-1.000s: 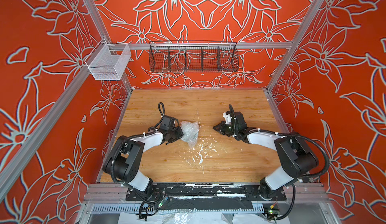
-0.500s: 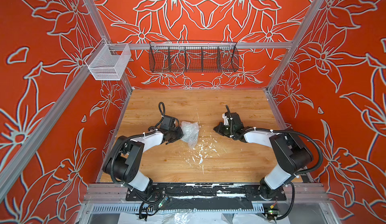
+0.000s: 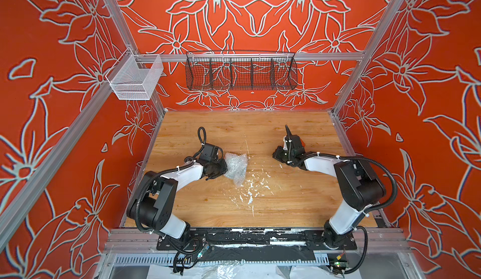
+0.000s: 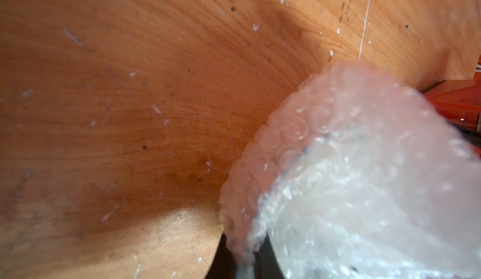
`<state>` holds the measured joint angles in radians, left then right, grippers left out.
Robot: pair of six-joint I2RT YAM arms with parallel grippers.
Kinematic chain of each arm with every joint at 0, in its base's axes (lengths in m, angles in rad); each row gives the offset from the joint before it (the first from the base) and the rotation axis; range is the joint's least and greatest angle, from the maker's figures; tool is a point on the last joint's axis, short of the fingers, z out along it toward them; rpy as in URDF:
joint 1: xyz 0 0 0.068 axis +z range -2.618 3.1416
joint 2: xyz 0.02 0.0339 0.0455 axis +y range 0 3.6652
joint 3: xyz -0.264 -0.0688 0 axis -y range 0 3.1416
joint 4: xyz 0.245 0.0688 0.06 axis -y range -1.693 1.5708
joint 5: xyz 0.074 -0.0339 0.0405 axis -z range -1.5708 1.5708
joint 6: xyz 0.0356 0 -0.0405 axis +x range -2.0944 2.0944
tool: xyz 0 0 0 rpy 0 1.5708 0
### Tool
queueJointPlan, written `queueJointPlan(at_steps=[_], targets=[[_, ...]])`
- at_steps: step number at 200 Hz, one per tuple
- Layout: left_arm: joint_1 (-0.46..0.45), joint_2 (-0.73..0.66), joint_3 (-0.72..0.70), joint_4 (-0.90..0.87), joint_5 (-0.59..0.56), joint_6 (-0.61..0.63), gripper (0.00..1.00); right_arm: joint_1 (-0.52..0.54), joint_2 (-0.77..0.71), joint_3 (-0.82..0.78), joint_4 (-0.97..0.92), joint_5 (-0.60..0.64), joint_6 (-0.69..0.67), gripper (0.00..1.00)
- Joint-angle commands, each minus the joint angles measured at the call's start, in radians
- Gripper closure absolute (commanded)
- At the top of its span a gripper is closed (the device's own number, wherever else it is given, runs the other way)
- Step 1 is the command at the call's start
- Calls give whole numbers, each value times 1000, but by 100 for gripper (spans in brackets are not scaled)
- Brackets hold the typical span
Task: Wrap bowls in bubble wrap
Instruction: Tear off the tape using the Tape Cutter.
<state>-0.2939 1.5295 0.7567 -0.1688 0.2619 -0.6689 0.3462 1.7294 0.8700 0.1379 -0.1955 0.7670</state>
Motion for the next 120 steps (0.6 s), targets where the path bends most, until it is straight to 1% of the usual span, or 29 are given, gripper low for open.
queueJointPlan(at_steps=[1, 50, 81, 105, 120], targets=[[-5, 16, -1, -99, -21, 14, 98, -27, 50, -46, -172, 100, 23, 100], [-5, 0, -13, -101, -14, 20, 98, -27, 20, -190, -92, 119, 74, 100], [-5, 1, -17, -99, -10, 21, 98, -26, -22, -245, -88, 156, 86, 100], [-5, -2, -22, -98, -7, 20, 98, -27, -38, -250, -68, 124, 75, 100], [-6, -2, -25, -100, -9, 19, 98, -26, -60, -238, -46, 55, 56, 100]])
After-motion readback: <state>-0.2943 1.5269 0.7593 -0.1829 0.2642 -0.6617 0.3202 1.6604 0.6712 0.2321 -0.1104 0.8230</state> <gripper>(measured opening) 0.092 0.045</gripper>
